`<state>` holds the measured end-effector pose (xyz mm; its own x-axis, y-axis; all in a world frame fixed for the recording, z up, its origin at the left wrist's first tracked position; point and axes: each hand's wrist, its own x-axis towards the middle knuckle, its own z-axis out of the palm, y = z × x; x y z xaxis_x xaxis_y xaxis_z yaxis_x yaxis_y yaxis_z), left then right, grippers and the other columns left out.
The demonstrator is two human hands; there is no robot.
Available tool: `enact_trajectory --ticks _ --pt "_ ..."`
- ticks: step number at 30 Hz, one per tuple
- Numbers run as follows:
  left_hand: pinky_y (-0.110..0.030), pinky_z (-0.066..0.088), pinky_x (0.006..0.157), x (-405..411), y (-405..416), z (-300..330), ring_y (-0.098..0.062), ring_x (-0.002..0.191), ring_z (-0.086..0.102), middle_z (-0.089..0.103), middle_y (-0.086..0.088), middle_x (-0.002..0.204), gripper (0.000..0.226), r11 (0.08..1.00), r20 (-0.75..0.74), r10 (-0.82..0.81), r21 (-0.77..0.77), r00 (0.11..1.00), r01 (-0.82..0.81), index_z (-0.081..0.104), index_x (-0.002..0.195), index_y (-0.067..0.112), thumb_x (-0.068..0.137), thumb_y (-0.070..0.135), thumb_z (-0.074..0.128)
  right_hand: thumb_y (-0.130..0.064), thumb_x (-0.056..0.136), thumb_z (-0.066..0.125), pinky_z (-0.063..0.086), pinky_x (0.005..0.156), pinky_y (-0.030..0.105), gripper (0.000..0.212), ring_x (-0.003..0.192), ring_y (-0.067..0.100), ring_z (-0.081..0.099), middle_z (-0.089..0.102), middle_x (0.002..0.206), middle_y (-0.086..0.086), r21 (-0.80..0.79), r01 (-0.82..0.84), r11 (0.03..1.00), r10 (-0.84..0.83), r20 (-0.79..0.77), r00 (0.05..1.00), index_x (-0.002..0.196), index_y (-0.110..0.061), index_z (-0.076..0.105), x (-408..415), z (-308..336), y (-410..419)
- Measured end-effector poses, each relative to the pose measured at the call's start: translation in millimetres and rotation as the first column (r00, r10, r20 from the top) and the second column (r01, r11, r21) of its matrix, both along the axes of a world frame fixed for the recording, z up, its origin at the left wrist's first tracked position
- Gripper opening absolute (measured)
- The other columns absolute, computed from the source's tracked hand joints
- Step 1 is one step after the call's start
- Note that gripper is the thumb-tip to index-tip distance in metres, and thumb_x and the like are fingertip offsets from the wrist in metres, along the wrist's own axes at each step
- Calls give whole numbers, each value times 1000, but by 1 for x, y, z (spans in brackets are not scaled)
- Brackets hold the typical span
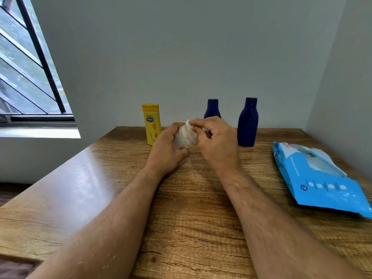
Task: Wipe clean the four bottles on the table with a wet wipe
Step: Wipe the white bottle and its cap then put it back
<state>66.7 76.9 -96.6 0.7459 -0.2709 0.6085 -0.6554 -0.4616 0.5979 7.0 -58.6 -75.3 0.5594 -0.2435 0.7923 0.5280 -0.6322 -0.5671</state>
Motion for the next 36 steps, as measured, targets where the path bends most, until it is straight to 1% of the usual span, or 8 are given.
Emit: enact_trajectory --ticks 6,9,14,19,22,26,31,36 --pt "-28 52 86 4 9 -1 -15 100 61 62 4 111 60 995 -43 59 -76 997 -63 54 128 24 75 9 79 -10 89 69 48 79 5 15 91 0 62 68 97 -9 -91 -49 995 38 -119 992 99 -18 77 -1 -3 -2" --pt "-26 50 83 3 9 0 -13 98 60 61 4 110 59 994 -42 60 -86 997 -63 53 127 24 76 8 78 -9 89 68 49 78 7 15 90 1 62 67 96 -8 -121 -40 992 27 -106 994 98 -18 77 -2 -3 -2" --pt "-10 43 78 4 9 2 -7 97 57 60 7 110 60 1000 -9 23 -2 1000 -24 54 129 24 76 7 77 -15 92 66 49 78 9 16 91 2 59 62 98 -10 -168 -20 986 8 -68 998 104 -18 76 0 -1 -5" --pt "-26 49 82 4 9 0 -13 98 57 60 6 108 61 996 32 -47 80 998 44 54 129 26 74 11 76 -10 95 61 47 86 8 21 96 1 57 60 104 -7 -43 6 999 -6 -17 1000 110 -17 72 -2 3 -3" --pt "-33 53 86 6 4 -1 -15 100 58 61 5 110 62 998 31 -21 66 999 19 53 131 26 74 15 75 -6 93 59 50 85 11 34 97 4 57 56 105 -5 100 -7 995 9 -20 1000 118 -27 69 -2 6 -3" --pt "-38 54 90 8 4 -4 -14 102 58 61 8 111 63 993 42 84 75 996 -87 52 130 30 73 18 75 -1 89 62 48 85 7 29 104 5 59 55 109 -6 230 -40 972 53 -51 997 103 -23 74 -1 7 -4" --pt "-41 54 92 8 3 -4 -14 105 58 60 10 112 65 991 55 107 73 993 -111 52 131 32 73 19 77 -17 90 70 53 74 12 11 90 1 65 69 95 -12 261 -122 958 159 -125 979 99 -23 71 1 2 0" --pt "-44 52 96 13 10 -3 -16 109 56 59 6 117 67 984 50 174 33 983 -176 53 133 27 72 18 79 -18 90 70 49 73 4 12 87 -8 63 69 91 -17 70 -89 994 102 -208 973 101 -23 75 2 -3 -5"
